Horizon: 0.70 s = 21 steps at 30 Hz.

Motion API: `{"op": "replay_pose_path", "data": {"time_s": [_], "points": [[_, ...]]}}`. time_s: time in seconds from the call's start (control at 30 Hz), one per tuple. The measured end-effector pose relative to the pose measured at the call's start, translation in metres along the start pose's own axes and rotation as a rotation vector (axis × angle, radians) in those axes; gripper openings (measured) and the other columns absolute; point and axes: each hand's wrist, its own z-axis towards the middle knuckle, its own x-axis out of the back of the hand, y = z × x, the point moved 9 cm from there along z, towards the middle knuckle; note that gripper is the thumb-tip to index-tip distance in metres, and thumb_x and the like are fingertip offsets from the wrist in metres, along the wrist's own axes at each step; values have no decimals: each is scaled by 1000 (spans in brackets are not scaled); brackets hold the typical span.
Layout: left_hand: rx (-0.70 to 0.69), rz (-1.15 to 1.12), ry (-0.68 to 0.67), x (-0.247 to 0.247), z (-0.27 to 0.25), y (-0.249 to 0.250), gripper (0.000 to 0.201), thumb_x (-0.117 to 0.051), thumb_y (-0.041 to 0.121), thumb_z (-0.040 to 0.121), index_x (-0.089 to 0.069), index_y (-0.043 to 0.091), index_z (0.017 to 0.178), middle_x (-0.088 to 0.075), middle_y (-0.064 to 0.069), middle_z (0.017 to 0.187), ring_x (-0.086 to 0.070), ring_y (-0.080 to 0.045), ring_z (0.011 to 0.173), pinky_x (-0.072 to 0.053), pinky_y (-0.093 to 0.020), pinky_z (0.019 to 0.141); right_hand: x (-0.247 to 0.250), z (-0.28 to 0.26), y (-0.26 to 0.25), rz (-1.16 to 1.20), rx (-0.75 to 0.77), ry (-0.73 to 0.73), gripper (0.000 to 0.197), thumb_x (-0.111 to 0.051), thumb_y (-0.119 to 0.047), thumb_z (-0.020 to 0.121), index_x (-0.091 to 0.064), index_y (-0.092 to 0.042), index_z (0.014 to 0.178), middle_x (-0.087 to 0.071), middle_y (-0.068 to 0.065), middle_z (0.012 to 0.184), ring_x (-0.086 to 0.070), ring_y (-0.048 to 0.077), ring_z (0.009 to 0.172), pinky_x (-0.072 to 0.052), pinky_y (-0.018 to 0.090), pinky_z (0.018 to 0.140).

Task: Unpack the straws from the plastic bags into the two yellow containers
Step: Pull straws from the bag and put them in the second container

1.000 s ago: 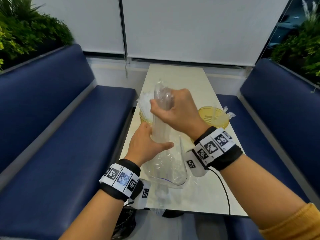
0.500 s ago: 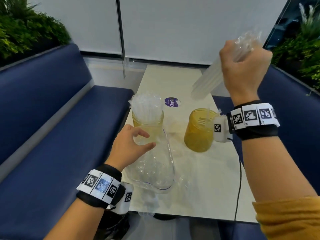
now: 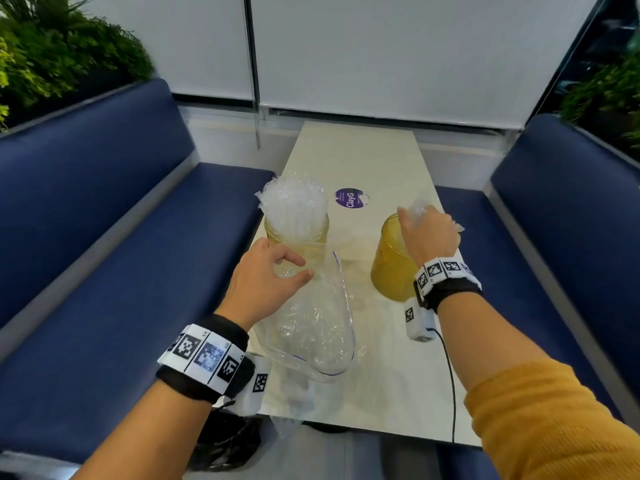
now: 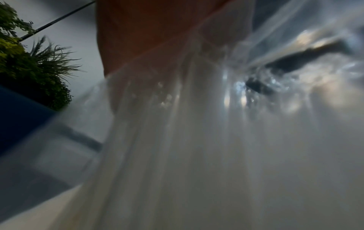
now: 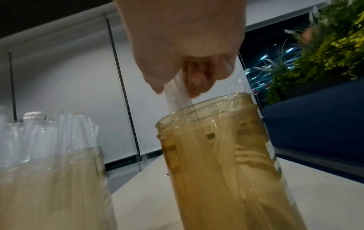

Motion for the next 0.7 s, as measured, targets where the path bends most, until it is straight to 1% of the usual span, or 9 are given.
{"op": "replay_pose_path", "data": {"time_s": [0.1,0.2,0.27,0.33,0.43,0.5,0.57,0.63,0.7], "points": [[-2,7,-10,0,0,-1,20,-78,49,82,-72,36,96,-54,10,104,-50,2,95,-37,-24,77,-2,-4,8,11,-73,-8,68,-55,-70,85,-62,-8,113,-68,12,97,-66,34,90,-45,36,69],[-7,11,-25,2,-1,1,19,-77,47,83,-72,36,98,-53,11,103,-50,2,93,-37,-21,73,17,-6,4,42,-92,18,82,-72,-68,74,-48,-14,132,-63,12,119,-65,35,105,-47,40,77],[-19,9,-35,3,-1,3,16,-75,38,88,-72,34,103,-52,11,103,-49,4,84,-36,-20,71,34,-7,-8,57,-47,30,87,-76,-64,73,-42,-16,137,-55,12,131,-59,36,114,-49,44,86],[-23,-19,-48,3,1,4,19,-67,25,94,-72,30,111,-54,7,106,-48,2,78,-36,-17,72,56,-14,-37,85,99,30,71,-73,-56,82,-46,-18,135,-56,8,128,-58,29,113,-46,40,85],[13,-129,-65,5,3,4,30,-50,13,102,-71,21,122,-59,4,118,-53,-3,96,-38,-17,84,86,-46,-102,166,414,-32,36,-63,-51,92,-60,-26,117,-65,-7,95,-59,10,84,-41,28,73],[55,-206,-80,5,3,2,37,-43,7,101,-68,18,126,-63,3,121,-55,-5,100,-39,-20,87,92,-79,-145,272,618,-170,21,-65,-44,93,-68,-26,103,-66,-13,82,-55,-1,69,-43,23,68],[63,-247,-92,7,3,-1,45,-43,-2,94,-67,16,127,-67,2,120,-55,1,84,-41,-18,77,84,-111,-175,309,772,-351,14,-68,-33,92,-75,-21,93,-67,-13,78,-56,-5,61,-41,12,65],[48,-249,-106,8,1,-4,52,-44,-8,90,-66,16,130,-68,3,120,-54,2,76,-44,-16,72,59,-136,-184,230,789,-578,17,-68,-26,93,-77,-14,101,-70,-9,84,-60,-5,59,-42,5,55],[26,-215,-110,11,0,-6,54,-45,-9,89,-65,18,132,-67,5,121,-57,1,86,-49,-17,80,26,-151,-173,97,664,-795,31,-64,-22,97,-66,-8,125,-71,3,104,-65,6,56,-46,11,46]]}}
